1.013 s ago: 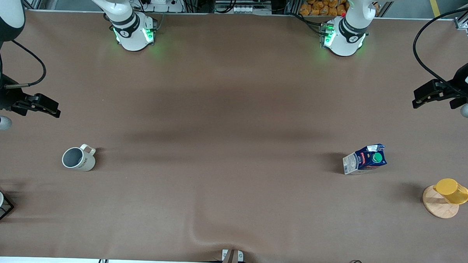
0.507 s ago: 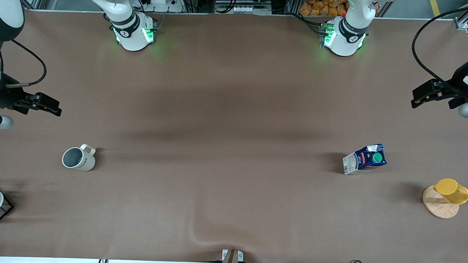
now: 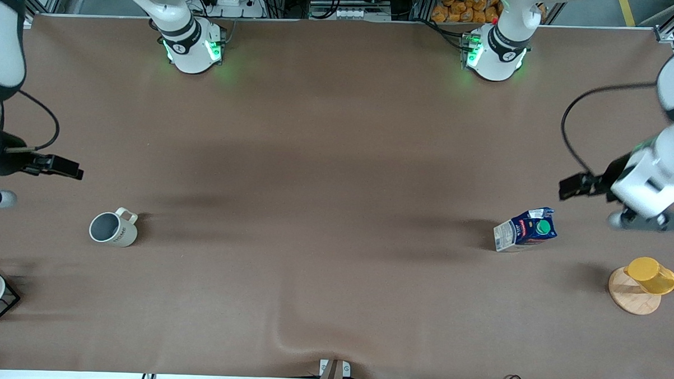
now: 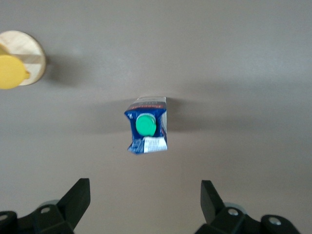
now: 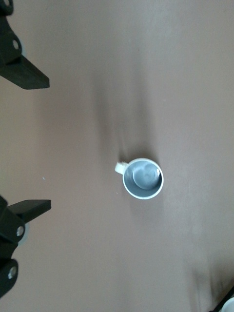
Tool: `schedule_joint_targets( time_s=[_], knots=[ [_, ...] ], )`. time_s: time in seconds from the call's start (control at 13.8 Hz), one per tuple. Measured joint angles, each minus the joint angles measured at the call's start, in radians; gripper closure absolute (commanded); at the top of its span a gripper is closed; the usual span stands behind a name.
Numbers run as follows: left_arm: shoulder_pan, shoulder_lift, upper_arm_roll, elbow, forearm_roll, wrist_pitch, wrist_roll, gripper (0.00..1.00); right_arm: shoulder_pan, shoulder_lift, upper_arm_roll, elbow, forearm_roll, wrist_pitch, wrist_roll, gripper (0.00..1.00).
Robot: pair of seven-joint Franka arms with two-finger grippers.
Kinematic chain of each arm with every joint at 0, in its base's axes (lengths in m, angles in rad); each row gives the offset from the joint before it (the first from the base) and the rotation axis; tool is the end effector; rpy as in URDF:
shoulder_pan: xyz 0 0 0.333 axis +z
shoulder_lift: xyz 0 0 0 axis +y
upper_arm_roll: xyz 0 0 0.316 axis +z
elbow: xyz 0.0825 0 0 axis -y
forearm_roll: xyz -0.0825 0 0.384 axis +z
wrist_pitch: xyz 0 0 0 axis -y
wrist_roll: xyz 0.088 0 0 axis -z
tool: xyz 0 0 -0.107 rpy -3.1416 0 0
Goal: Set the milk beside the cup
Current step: 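Reach the right gripper to the white mug while the left gripper reaches the milk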
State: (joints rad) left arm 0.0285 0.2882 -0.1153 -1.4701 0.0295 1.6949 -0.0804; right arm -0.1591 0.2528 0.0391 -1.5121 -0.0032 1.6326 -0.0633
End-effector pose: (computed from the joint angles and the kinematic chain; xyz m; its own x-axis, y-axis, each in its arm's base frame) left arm 0.6408 -0.0441 0.5106 0.9981 -0.0072 -0.0616 -0.0073 -1.0000 -0.0012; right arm 0.6199 -0.0776 0.5076 0.9898 -0.0554 -0.1310 -0.0578 -0.9982 -0.0149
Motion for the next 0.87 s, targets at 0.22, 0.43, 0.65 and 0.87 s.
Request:
schedule_joint_targets(
  time_s=[0.22,0.43,0.65,0.87],
  knots=[
    [-0.001,0.105,-0.001,-0.001,0.020,0.051,0.000,0.00,-0.099,0.095,-0.002,-0.004,0.001,0.090,-0.099,0.00],
    [0.001,0.163,-0.001,0.000,0.079,0.088,0.000,0.00,-0.124,0.189,-0.002,-0.004,0.001,0.177,-0.167,0.00],
    [-0.001,0.187,-0.001,0.000,0.082,0.103,-0.015,0.00,-0.129,0.261,-0.002,-0.007,0.001,0.254,-0.199,0.04],
    [-0.012,0.191,-0.006,0.000,0.082,0.104,-0.043,0.00,-0.129,0.310,0.002,-0.028,0.001,0.336,-0.206,0.19]
  ],
)
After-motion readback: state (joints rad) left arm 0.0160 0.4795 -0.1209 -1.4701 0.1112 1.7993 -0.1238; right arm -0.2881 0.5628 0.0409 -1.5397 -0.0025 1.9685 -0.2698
